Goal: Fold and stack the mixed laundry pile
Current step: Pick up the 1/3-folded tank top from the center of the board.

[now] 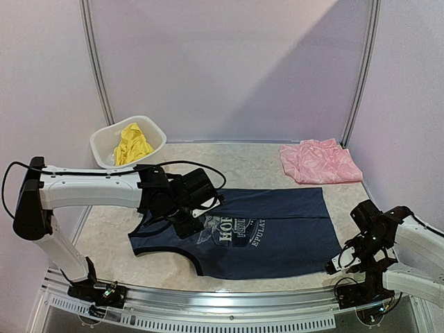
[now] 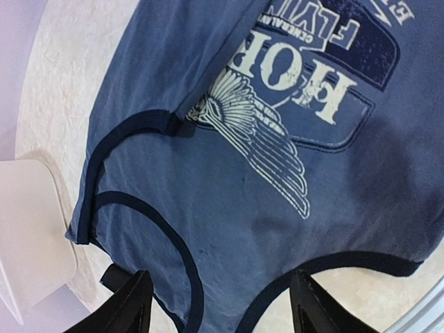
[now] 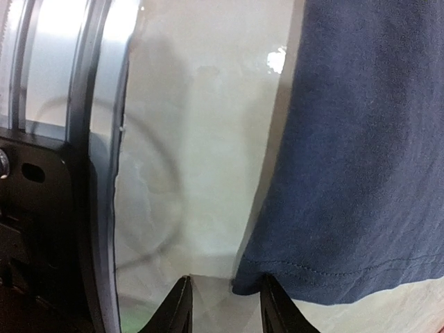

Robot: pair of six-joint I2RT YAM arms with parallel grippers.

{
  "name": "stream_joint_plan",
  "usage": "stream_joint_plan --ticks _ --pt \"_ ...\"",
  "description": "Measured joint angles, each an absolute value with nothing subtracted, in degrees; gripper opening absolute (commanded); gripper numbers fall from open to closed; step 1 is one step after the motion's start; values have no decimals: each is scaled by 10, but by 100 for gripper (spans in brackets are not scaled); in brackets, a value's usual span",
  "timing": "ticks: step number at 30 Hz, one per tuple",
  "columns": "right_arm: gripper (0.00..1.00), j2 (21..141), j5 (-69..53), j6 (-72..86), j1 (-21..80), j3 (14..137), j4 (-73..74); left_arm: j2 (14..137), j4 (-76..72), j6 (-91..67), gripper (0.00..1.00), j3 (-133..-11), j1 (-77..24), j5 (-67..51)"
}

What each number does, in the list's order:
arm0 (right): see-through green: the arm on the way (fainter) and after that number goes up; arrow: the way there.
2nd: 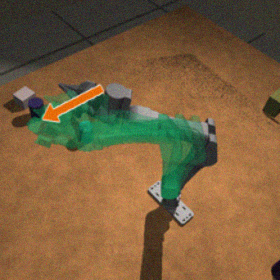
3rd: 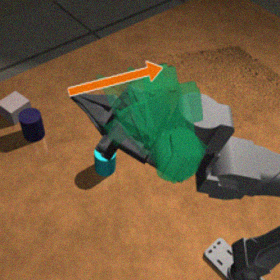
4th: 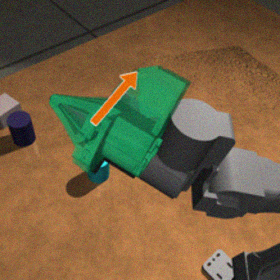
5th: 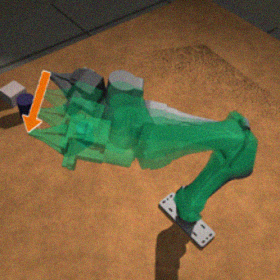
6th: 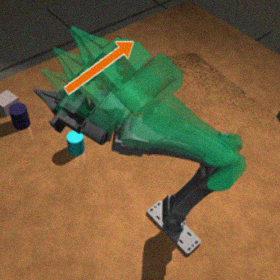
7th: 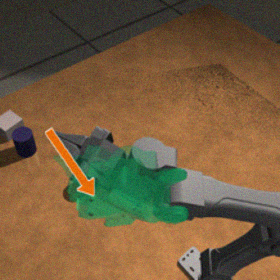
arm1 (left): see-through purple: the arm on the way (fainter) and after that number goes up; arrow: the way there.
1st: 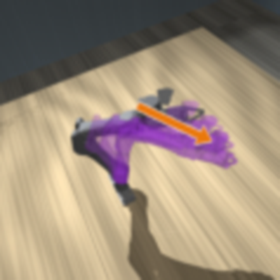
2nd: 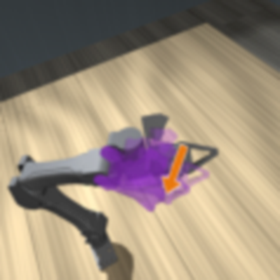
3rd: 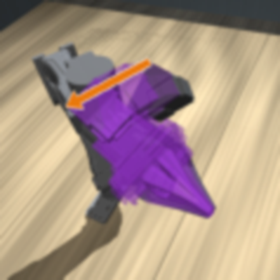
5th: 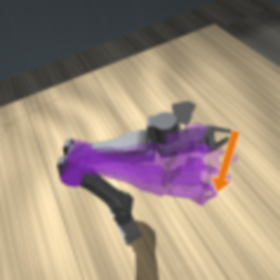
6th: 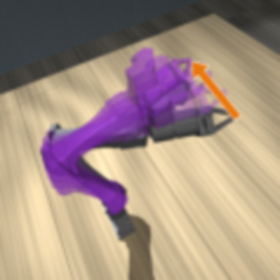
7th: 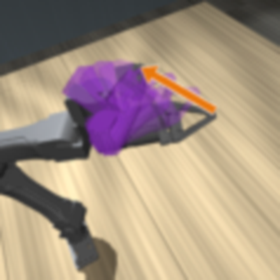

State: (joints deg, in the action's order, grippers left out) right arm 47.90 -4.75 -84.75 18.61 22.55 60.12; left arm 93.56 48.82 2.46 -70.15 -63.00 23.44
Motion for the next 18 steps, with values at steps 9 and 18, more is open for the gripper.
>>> stream_joint_plan --ticks 9,18 --pt "4 469 -44 -842 187 211 574 916 518 72 69 -699 -675 180" --pt "0 461 -61 -787 188 249 588 935 534 149 55 -676 -747 105"
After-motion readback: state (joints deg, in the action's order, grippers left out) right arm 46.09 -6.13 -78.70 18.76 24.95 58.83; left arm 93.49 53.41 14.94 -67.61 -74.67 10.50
